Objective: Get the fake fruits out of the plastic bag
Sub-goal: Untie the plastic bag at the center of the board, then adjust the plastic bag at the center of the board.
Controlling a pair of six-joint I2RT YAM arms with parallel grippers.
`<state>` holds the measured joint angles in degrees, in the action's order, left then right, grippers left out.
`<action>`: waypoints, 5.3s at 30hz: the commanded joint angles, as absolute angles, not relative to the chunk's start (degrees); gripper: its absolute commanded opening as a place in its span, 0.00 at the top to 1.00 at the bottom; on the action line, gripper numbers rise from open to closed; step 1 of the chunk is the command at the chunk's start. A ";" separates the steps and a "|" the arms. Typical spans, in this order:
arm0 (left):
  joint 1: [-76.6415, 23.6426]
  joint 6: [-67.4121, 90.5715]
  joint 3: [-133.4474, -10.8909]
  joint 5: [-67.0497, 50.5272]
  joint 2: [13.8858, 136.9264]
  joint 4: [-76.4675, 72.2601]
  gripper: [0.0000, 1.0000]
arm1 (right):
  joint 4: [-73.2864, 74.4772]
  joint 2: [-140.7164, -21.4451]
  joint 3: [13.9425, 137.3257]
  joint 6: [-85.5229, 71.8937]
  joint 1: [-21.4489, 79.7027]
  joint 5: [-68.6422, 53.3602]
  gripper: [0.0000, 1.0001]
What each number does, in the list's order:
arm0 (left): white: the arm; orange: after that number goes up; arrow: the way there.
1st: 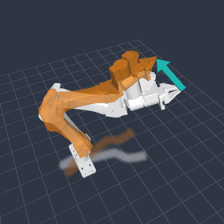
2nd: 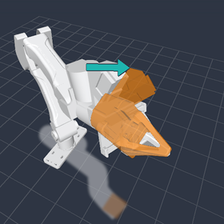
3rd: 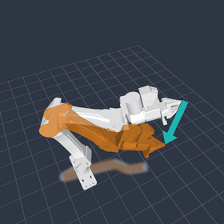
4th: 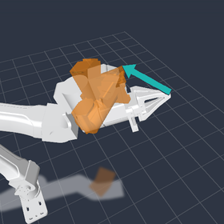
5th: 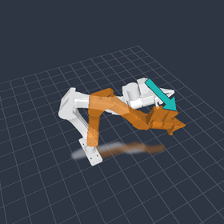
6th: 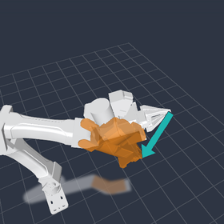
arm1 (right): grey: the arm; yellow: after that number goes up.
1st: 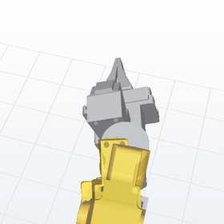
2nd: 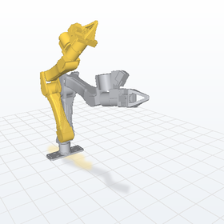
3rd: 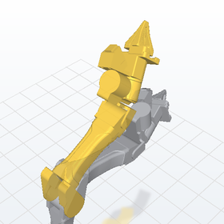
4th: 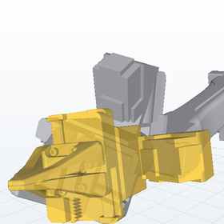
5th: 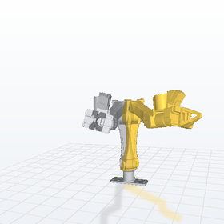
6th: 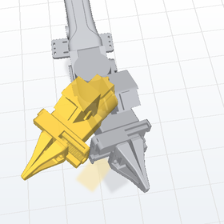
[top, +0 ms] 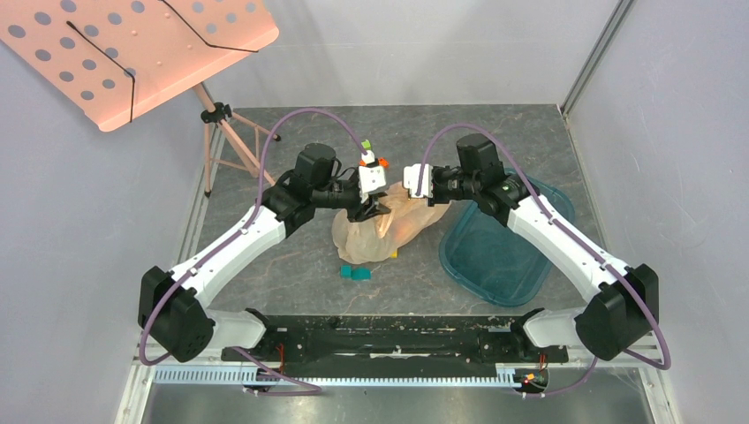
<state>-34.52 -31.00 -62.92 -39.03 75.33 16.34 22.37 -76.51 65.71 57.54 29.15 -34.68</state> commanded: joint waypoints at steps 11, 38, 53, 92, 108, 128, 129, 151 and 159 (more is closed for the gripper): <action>-34.46 -28.11 -62.18 -27.82 71.29 5.92 0.98 | -4.30 -69.85 60.55 32.86 29.44 -27.73 1.00; -31.92 6.58 -31.00 -8.49 61.55 -49.76 0.98 | -42.05 -60.19 33.83 -36.41 29.36 6.74 1.00; -31.75 9.77 -24.60 -6.81 60.79 -57.14 0.98 | -47.97 -56.65 24.52 -41.30 29.35 11.89 1.00; -31.64 1.65 -29.11 -16.63 59.43 -51.80 0.98 | -24.20 -71.25 52.81 3.03 29.36 -3.43 0.51; -31.65 -8.38 -47.85 -25.80 64.16 -21.44 0.51 | -27.15 -68.84 51.67 -2.52 29.30 -13.28 1.00; -31.65 -14.52 -57.21 -23.02 67.62 -4.33 0.97 | -25.22 -66.98 52.71 -2.07 29.38 -15.50 1.00; -31.64 -14.54 -57.65 -22.37 67.87 -4.92 0.98 | -24.66 -67.10 53.38 -1.94 29.36 -15.29 1.00; -22.29 -2.74 -70.73 -21.98 82.95 -26.71 0.97 | -25.07 -82.93 73.49 3.68 28.30 -6.76 1.00; -22.63 10.74 -36.90 -17.34 74.53 -54.34 0.76 | -40.47 -70.70 41.64 -6.81 28.39 -14.03 1.00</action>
<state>-22.65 1.98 -46.48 -20.12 77.34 -37.30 -29.50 -75.07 50.43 -0.21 28.60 -9.13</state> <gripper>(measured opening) 0.198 0.011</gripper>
